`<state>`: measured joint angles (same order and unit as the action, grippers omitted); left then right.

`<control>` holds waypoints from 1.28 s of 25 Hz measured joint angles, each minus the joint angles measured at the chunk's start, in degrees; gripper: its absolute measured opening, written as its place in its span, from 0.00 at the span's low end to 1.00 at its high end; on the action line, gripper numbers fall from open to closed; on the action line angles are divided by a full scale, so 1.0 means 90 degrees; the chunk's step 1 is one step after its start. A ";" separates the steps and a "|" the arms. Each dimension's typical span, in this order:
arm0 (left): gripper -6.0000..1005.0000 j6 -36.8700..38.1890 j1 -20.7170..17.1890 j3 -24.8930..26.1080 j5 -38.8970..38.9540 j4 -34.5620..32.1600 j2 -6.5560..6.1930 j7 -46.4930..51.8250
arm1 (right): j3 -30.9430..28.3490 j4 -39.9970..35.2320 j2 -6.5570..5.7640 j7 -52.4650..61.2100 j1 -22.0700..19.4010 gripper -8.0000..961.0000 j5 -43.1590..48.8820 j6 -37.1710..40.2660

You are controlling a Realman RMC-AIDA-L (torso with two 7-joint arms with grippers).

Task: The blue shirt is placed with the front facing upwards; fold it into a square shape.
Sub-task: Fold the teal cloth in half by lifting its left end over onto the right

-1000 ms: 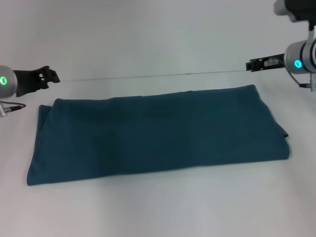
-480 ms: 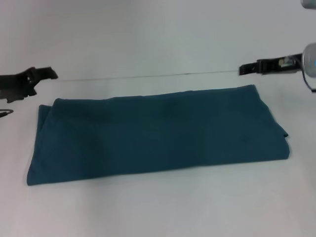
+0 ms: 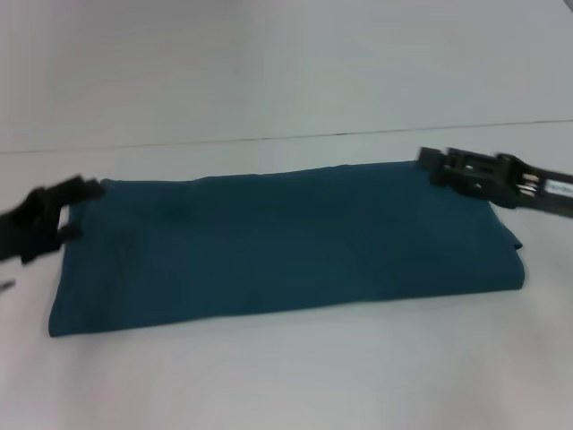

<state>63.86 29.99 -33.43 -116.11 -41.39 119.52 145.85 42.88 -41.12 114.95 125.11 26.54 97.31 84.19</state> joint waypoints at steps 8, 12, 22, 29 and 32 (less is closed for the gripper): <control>0.84 0.0232 -0.0228 -0.0053 0.0183 0.0199 -0.0173 -0.1001 | -0.0047 0.0289 -0.0124 -0.0223 -0.0080 0.81 0.0210 0.0230; 0.84 0.0701 -0.0137 -0.0176 -0.0518 -0.0500 -0.0200 -0.2469 | -0.0081 0.0291 -0.0156 -0.0288 -0.0029 0.81 0.0356 0.0244; 0.85 -0.0301 0.0298 -0.0253 -0.1059 0.0275 -0.0172 -0.0284 | -0.0247 0.0462 -0.0165 -0.0390 -0.0068 0.81 0.0375 0.0180; 0.85 -0.0774 0.0315 -0.0034 -0.0889 0.0484 -0.0087 0.0266 | -0.0317 0.0527 -0.0194 -0.0441 -0.0080 0.81 0.0378 0.0196; 0.84 -0.0826 0.0299 -0.0014 -0.0866 0.0483 -0.0087 -0.0281 | -0.0323 0.0531 -0.0211 -0.0442 -0.0101 0.81 0.0375 0.0201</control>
<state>56.43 32.68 -33.56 -123.90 -37.05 118.74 143.32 39.98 -36.33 113.05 121.13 25.63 100.69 86.01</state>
